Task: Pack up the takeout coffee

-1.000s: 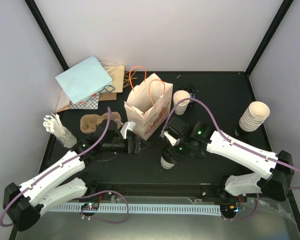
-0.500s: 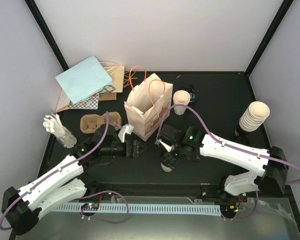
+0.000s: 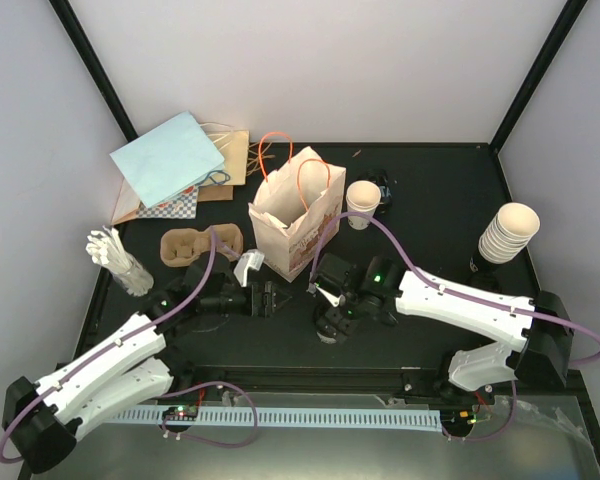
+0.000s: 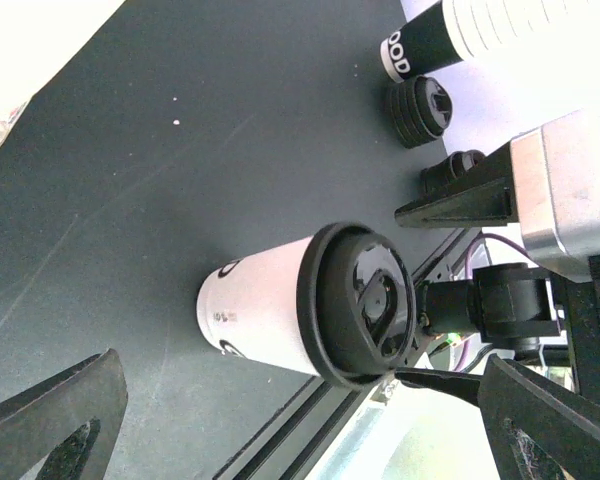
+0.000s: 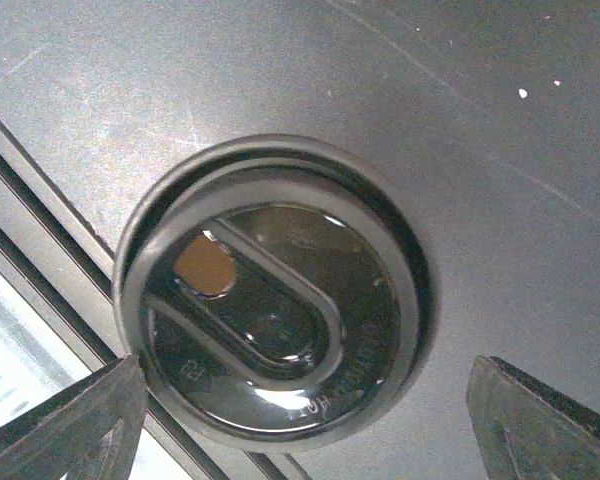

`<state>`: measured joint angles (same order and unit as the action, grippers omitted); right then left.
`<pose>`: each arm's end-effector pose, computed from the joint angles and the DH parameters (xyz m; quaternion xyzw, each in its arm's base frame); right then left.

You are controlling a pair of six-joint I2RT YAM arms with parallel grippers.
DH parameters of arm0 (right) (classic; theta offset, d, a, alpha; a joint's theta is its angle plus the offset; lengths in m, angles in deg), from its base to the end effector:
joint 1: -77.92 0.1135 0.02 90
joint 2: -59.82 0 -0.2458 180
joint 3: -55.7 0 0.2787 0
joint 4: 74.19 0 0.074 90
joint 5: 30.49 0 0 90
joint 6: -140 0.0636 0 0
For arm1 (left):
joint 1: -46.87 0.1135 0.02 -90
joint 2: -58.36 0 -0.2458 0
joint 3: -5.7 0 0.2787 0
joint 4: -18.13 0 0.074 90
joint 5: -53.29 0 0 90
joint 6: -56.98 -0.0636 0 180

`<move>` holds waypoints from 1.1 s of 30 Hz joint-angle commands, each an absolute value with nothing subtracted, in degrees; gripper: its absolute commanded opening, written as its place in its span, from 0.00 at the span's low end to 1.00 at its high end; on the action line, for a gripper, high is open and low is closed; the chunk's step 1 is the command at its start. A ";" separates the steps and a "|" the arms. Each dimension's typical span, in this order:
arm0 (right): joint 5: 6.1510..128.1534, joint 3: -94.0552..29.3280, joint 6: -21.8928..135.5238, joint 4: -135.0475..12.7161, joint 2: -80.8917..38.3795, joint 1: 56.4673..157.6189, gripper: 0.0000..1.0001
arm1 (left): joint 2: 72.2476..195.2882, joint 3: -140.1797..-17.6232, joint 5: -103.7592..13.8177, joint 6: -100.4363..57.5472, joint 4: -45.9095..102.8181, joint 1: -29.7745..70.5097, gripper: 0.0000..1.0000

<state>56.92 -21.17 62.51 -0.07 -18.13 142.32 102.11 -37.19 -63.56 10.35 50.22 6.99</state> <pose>0.1246 0.2535 0.2157 -0.4311 0.8928 0.0625 0.1148 0.1587 -0.1700 0.2082 0.0848 0.8576 -0.4610 0.2117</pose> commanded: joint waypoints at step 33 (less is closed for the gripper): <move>55.34 -15.50 71.33 -13.69 -7.30 140.82 0.92 | 106.55 -27.96 -64.18 16.46 32.89 -0.50 0.91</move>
<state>54.04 -15.97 68.39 -12.88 -6.94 141.05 105.45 -28.71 -65.62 14.88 37.74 0.52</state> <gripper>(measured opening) 0.948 0.931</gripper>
